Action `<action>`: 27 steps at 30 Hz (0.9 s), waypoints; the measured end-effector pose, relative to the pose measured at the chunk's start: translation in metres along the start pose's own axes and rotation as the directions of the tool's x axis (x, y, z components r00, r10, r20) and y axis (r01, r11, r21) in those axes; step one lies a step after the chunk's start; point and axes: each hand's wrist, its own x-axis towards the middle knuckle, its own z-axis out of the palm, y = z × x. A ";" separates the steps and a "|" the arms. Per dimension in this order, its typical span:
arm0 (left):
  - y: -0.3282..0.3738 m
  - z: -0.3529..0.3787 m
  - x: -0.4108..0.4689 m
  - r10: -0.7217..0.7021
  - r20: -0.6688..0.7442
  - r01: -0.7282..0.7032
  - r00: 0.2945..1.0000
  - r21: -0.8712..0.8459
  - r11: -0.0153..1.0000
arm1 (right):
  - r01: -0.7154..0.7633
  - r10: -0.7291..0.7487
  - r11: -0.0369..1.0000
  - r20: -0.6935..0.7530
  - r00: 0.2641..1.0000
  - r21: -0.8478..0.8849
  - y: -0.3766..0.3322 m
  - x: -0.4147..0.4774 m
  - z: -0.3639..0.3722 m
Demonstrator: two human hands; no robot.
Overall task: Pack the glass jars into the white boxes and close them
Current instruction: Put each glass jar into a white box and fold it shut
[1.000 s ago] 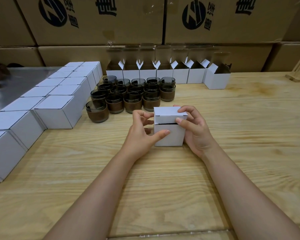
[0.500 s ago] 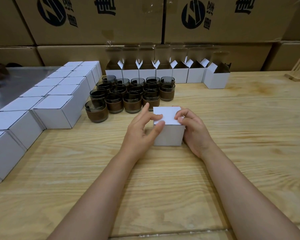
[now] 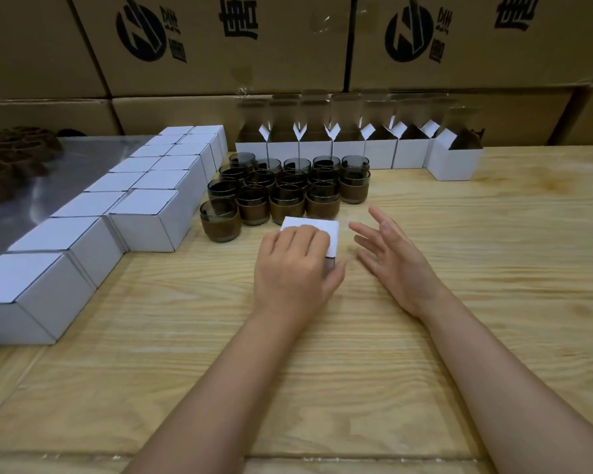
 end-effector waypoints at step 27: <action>-0.172 -0.046 -0.059 -0.440 -0.091 0.445 0.893 0.312 0.839 | -0.029 0.031 0.998 -0.041 0.999 0.055 -0.001 0.003 0.000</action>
